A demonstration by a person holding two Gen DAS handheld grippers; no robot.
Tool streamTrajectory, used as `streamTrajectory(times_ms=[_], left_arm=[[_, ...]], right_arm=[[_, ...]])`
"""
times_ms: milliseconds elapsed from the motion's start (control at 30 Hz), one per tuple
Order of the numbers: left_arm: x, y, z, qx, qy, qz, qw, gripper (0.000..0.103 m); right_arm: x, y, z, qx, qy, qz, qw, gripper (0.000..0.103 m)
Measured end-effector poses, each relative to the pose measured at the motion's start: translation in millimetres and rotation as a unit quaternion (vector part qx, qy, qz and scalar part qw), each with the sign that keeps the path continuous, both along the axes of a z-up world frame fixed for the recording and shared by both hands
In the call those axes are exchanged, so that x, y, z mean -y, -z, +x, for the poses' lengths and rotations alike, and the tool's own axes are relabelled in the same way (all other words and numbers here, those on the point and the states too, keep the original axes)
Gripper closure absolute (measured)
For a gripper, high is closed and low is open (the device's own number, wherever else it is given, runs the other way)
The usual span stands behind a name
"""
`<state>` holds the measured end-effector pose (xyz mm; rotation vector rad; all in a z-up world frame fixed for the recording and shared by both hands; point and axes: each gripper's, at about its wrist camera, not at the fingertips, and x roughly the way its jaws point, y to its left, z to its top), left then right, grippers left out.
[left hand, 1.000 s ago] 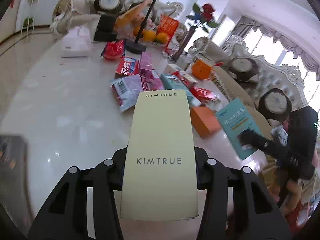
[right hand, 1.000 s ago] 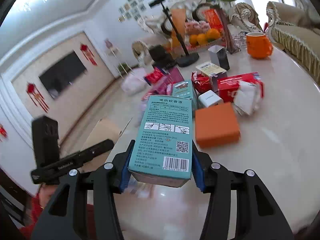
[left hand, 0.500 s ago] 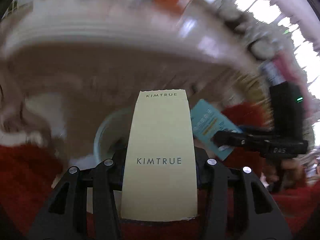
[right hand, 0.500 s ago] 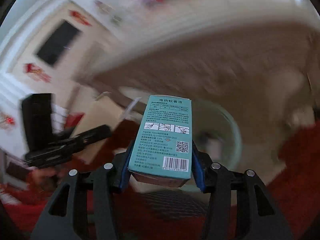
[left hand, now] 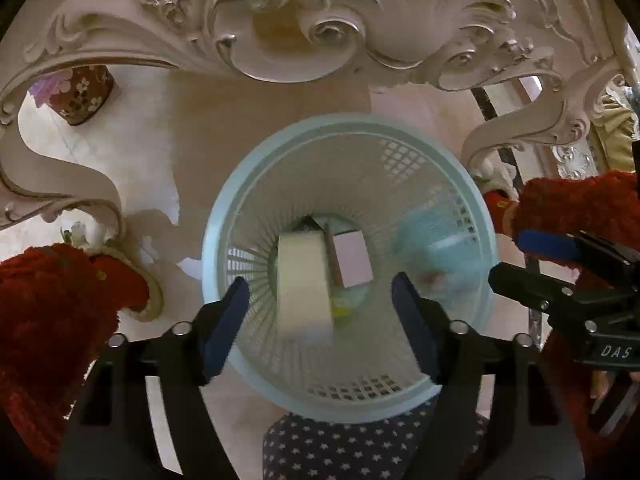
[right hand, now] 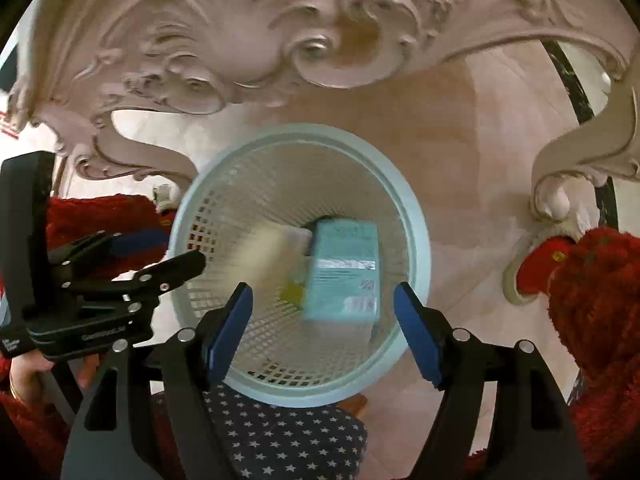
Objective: Collect trash
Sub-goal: 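Carry both boxes to the wastebasket and release them, then grasp the orange box with the right tool while the left grasps the bread packet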
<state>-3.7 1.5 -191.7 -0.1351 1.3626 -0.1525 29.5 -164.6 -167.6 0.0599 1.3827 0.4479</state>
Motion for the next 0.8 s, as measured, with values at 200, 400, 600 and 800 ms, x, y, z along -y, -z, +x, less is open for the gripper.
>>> streamTrajectory(times_ms=[200, 400, 600, 800], left_arm=[[4, 7, 0, -0.001, 0.013, 0.010, 0.9999, 0.024], [2, 10, 0, -0.002, 0.013, 0.007, 0.9999, 0.024], [-9, -48, -25, 0.057, 0.036, -0.049, 0.9965, 0.024], [-43, -204, -26, 0.219, 0.026, -0.055, 0.9738, 0.024]], right_arm=[[10, 12, 4, -0.010, 0.035, -0.001, 0.999, 0.034], [24, 13, -3, -0.013, 0.037, -0.006, 0.999, 0.034], [39, -54, -34, 0.062, 0.038, 0.061, 0.995, 0.034], [55, -201, -40, 0.277, 0.023, 0.067, 0.958, 0.014]])
